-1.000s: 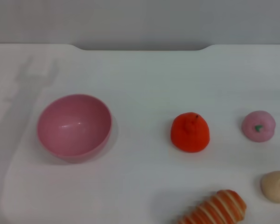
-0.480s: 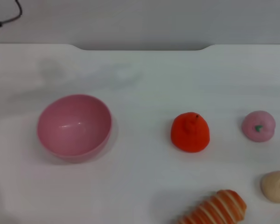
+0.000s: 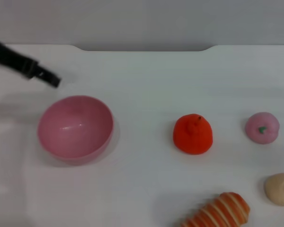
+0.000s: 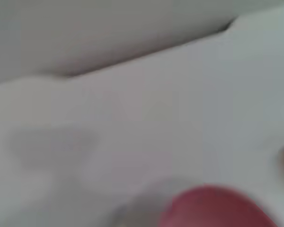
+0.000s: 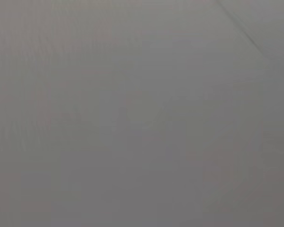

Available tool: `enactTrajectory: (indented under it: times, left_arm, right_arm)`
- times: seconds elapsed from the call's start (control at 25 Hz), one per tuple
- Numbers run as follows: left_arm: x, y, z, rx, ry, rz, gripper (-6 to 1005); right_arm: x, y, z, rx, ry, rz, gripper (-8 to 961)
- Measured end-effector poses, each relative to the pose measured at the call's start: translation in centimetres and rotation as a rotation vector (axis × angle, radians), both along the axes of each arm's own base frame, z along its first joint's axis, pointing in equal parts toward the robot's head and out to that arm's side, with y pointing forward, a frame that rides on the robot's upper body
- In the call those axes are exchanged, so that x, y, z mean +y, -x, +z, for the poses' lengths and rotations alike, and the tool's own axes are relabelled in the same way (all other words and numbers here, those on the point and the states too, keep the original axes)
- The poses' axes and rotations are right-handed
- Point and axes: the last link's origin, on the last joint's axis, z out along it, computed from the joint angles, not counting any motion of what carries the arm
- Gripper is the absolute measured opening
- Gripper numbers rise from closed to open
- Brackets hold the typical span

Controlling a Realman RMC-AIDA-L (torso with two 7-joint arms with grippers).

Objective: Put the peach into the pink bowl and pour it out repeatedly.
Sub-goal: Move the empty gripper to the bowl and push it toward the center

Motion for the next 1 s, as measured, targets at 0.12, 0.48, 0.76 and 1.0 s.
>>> enactTrajectory:
  times: [0.12,0.48,0.76,1.0]
  left_arm:
    - [-0.5,1.5,-0.8,0.121,-0.013,0.062,796]
    - [-0.8,3.4,-3.7,0.171,-0.029,0.085,785]
    - [-0.4,4.1,-5.5,0.143,-0.009,0.095,775]
    - [0.2,4.9,-6.8,0.106,-0.025,0.098,768]
  right_arm:
    - [0.1,0.1,-0.2,-0.003,0.009,0.004,655]
    - [0.3,0.7,-0.8,-0.013,0.034,0.025,655]
    - [0.3,0.7,-0.8,-0.011,0.031,0.031,655]
    - [0.1,0.6,-0.8,-0.006,0.027,0.026,656]
